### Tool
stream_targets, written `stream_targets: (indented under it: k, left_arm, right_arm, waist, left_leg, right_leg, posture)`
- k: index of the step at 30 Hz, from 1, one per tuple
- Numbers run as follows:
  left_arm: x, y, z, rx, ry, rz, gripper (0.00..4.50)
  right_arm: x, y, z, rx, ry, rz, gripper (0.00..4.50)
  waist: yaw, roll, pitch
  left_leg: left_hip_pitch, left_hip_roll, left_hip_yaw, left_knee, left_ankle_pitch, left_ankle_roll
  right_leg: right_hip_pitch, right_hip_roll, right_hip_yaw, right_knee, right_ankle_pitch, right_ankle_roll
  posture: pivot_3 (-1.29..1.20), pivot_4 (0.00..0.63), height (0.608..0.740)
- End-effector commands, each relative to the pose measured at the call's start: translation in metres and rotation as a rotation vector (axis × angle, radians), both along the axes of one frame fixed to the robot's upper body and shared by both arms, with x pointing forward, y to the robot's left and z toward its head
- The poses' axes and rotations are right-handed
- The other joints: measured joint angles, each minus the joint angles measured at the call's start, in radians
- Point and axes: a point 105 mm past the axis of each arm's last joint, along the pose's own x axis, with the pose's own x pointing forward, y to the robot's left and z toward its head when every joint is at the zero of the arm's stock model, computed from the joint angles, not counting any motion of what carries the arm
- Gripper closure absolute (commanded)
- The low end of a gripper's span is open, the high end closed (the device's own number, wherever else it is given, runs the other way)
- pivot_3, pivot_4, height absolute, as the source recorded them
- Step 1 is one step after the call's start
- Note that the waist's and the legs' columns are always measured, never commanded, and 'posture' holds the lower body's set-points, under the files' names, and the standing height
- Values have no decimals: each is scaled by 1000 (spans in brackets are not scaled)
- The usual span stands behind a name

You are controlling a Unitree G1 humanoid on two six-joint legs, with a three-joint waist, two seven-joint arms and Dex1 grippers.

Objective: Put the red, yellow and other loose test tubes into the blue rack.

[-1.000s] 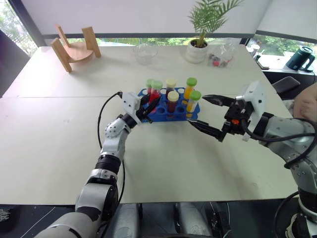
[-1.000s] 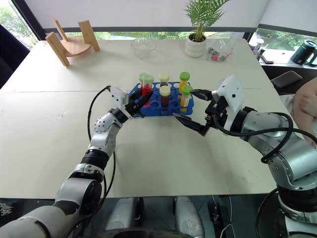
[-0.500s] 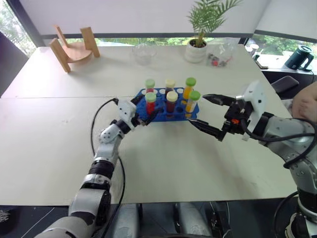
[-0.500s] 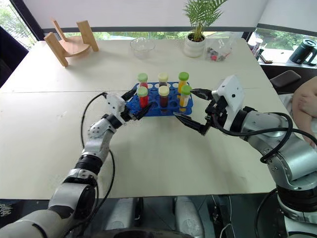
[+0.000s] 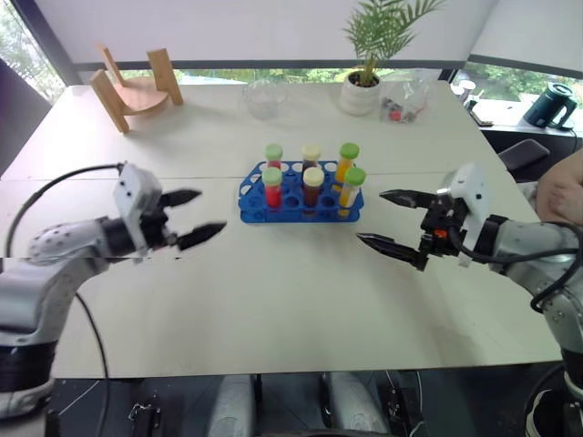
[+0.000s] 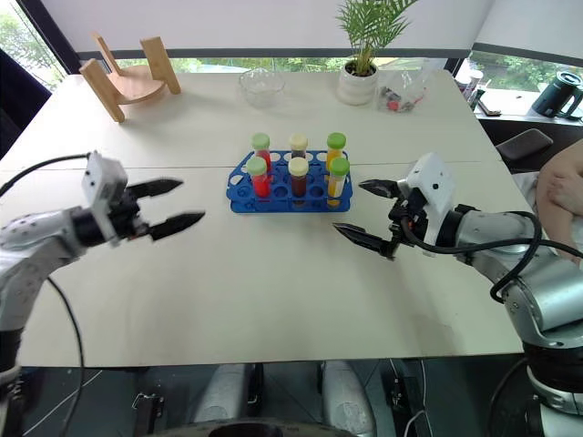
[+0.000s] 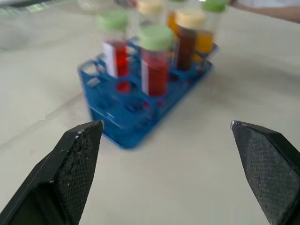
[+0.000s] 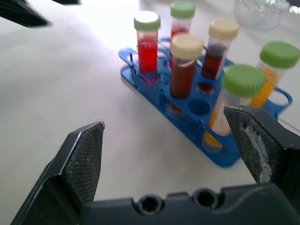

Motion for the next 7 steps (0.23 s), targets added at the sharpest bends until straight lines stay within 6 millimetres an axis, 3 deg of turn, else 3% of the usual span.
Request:
stream_targets:
  k: [1, 7]
  left_arm:
    - [-35, 4, 13, 27, 61, -71, 14]
    - [-72, 9, 7, 89, 171, -142, 14]
  right_arm:
    - [-1, -7, 9, -26, -21, 17, 0]
    - [0, -13, 11, -52, 8, 43, 0]
  waist:
    - [0, -1, 0]
    - [1, -1, 1]
  left_leg:
    - [0, 0, 0, 0, 0, 0]
    - [1, 0, 2, 0, 0, 0]
  right_leg:
    - [0, 0, 0, 0, -1, -1]
    - [-1, 0, 0, 0, -4, -7]
  posture:
    - [0, 150, 740]
    - [0, 150, 740]
